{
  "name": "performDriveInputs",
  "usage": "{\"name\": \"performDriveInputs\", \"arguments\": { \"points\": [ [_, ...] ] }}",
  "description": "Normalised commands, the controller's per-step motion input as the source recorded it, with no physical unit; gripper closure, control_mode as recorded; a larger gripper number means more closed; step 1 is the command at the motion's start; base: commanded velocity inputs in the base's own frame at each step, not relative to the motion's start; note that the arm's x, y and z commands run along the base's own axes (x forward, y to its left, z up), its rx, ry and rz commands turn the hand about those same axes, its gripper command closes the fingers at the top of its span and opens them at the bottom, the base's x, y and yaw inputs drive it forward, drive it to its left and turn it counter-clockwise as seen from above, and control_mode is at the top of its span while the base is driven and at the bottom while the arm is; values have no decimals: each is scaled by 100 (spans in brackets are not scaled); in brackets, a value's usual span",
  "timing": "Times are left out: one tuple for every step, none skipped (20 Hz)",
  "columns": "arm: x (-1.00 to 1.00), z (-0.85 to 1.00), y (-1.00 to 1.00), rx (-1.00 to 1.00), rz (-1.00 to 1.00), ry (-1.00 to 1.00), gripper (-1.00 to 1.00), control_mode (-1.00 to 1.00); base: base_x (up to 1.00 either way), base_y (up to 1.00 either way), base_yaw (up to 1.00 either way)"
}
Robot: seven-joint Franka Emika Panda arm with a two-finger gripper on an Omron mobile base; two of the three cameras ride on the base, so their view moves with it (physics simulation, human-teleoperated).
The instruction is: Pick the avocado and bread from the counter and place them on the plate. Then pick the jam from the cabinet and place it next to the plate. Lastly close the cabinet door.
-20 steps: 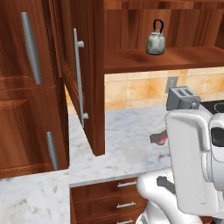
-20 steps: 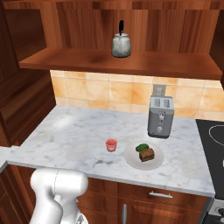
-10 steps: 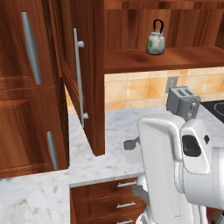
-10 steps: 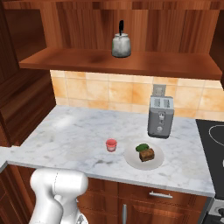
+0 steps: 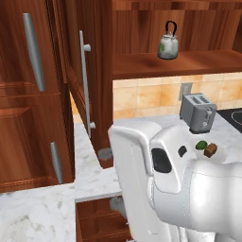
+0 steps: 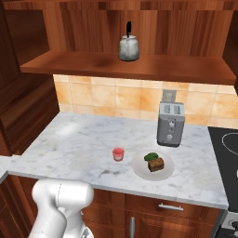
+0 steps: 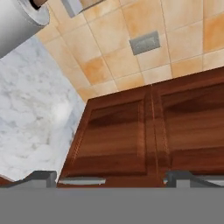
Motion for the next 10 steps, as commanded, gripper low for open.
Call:
{"name": "performDriveInputs", "arguments": {
  "points": [
    [8,15,48,-4,0,-7,-100,-100,0,0,0],
    [5,14,48,-3,0,-9,-100,-100,0,0,0],
    [4,13,47,-3,0,-7,-100,-100,0,0,0],
    [3,13,48,-2,0,-7,-100,-100,0,0,0],
    [5,13,49,-2,0,-7,-100,-100,0,0,0],
    [10,13,50,-3,0,-9,-100,-100,0,0,0],
    [23,11,52,-5,-1,-7,-100,-100,0,0,0],
    [32,9,50,-8,-4,-7,-100,-100,0,0,0],
    [39,5,47,-9,-6,-3,-100,-100,0,0,0],
    [41,3,43,-7,-5,0,-100,-100,0,0,0]
  ]
}}
